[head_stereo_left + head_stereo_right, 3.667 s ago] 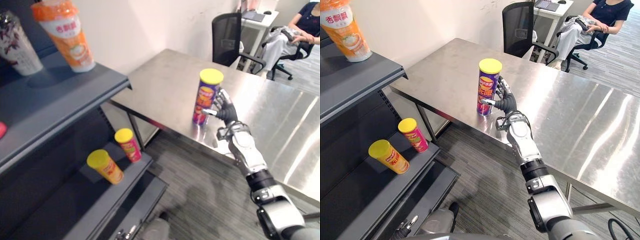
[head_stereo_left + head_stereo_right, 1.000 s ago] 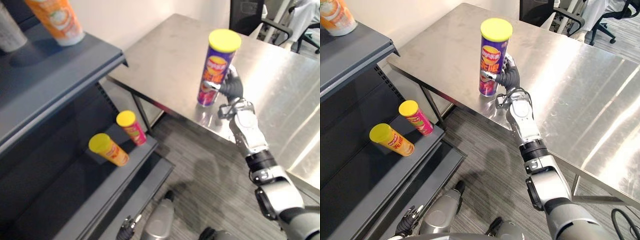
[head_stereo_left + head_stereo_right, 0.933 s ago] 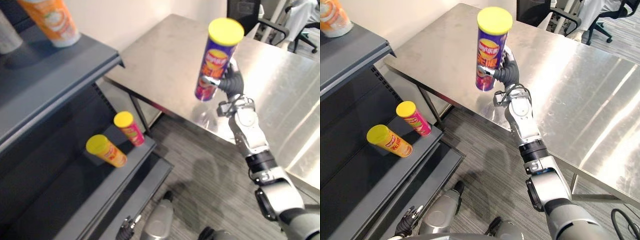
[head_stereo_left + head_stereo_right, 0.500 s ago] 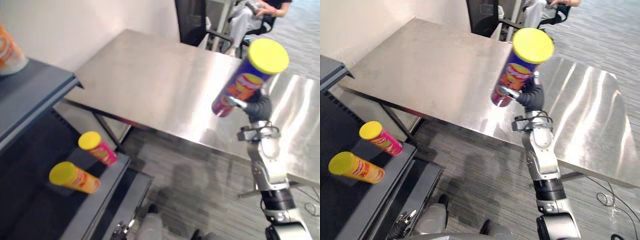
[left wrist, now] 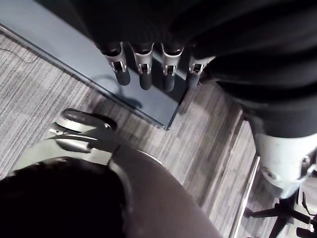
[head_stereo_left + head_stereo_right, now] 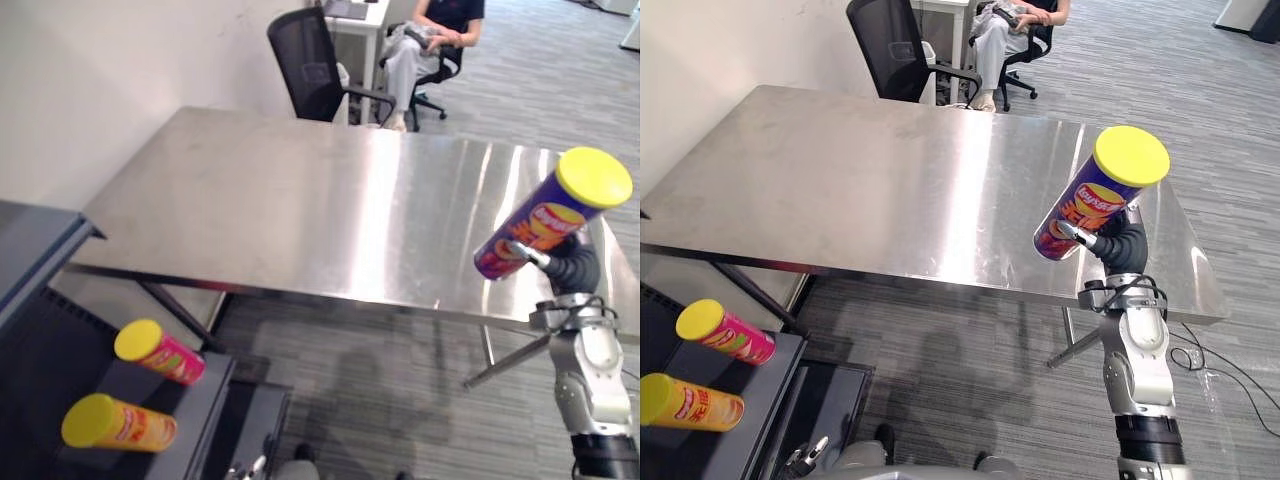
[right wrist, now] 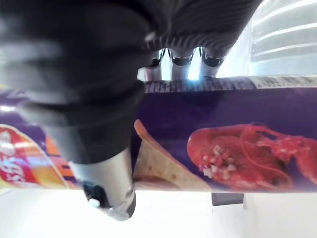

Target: Put the gum and the chips on the shelf.

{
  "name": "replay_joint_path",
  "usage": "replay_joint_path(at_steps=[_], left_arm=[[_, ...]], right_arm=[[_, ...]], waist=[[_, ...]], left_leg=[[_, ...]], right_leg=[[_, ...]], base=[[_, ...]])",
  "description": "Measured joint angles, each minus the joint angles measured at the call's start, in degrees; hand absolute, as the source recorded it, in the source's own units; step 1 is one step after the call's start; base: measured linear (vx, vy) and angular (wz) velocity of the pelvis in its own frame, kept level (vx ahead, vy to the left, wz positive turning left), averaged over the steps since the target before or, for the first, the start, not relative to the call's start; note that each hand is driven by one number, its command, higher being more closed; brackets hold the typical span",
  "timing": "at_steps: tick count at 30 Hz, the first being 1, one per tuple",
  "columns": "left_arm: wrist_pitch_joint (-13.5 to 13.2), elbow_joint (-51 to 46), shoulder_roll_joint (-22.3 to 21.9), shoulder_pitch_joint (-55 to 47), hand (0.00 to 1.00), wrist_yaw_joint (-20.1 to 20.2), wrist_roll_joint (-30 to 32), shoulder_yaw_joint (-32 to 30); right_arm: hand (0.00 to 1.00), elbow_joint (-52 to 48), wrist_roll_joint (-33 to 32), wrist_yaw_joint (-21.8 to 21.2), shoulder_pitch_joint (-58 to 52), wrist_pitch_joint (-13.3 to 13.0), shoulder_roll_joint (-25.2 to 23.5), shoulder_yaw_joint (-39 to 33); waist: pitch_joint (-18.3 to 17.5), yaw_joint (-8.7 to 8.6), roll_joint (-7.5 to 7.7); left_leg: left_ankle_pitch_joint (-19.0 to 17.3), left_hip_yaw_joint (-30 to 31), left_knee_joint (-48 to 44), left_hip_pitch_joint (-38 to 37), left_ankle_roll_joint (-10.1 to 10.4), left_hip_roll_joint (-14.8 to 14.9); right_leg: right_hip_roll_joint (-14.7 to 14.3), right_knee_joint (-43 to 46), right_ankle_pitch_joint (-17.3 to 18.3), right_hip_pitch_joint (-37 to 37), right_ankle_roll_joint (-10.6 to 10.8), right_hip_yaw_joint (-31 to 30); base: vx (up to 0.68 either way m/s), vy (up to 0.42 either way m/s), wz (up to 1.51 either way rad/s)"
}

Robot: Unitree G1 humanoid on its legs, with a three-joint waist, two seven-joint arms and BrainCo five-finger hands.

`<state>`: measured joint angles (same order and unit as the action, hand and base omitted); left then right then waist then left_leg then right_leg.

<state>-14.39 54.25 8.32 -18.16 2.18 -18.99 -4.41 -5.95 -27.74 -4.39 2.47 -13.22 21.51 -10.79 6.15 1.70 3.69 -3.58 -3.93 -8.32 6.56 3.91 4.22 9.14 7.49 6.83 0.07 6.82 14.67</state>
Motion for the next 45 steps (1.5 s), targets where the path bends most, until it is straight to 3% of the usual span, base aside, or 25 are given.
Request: replay_joint_path(at_steps=[15, 36, 42, 45], left_arm=[[0.1, 1.6, -1.0, -0.1, 0.0, -1.3, 0.0, -0.4], [0.7, 1.9, -0.9, 0.3, 0.0, -1.4, 0.0, -0.1], [0.9, 1.9, -1.0, 0.9, 0.0, -2.0, -0.8, -0.5], [1.1, 1.9, -1.6, 0.9, 0.0, -1.9, -1.3, -0.6]], right_arm=[[1.0, 0.0, -2.7, -1.5, -9.0, -0.6, -4.9, -2.5], [1.0, -3.8, -4.2, 0.1, -10.2, -1.4, -6.8, -4.8], [1.0, -5.0, -4.2, -0.1, -6.4, -1.4, -6.9, -2.3], [1.0, -5.2, -4.4, -0.4, -3.6, -1.4, -6.9, 2.2]], waist=[[-2.1, -3.23, -1.78], [-2.4, -3.54, -1.85], [1.0, -3.08, -1.94], [2.2, -2.64, -3.02]], left_leg=[[0.4, -3.8, 3.7, -3.2, -0.1, -0.1], [0.2, -2.9, 2.4, -3.3, -0.4, -0.4], [-2.0, 1.5, -5.6, 0.1, -0.2, 0.6], [-2.4, 4.4, -8.0, 4.0, 0.1, 1.6]], right_leg=[[0.1, -1.4, -0.9, -0.4, 0.3, -4.3], [0.4, -0.8, -0.9, 0.6, 0.3, -3.7], [-0.2, 4.2, 1.8, 0.5, -1.7, -1.2], [-1.4, 5.2, 2.3, -1.0, -1.6, 0.6]], base=[[0.01, 0.007, -0.15], [-0.01, 0.005, 0.02], [-0.13, -0.021, 0.29], [-0.19, -0.061, 0.38]])
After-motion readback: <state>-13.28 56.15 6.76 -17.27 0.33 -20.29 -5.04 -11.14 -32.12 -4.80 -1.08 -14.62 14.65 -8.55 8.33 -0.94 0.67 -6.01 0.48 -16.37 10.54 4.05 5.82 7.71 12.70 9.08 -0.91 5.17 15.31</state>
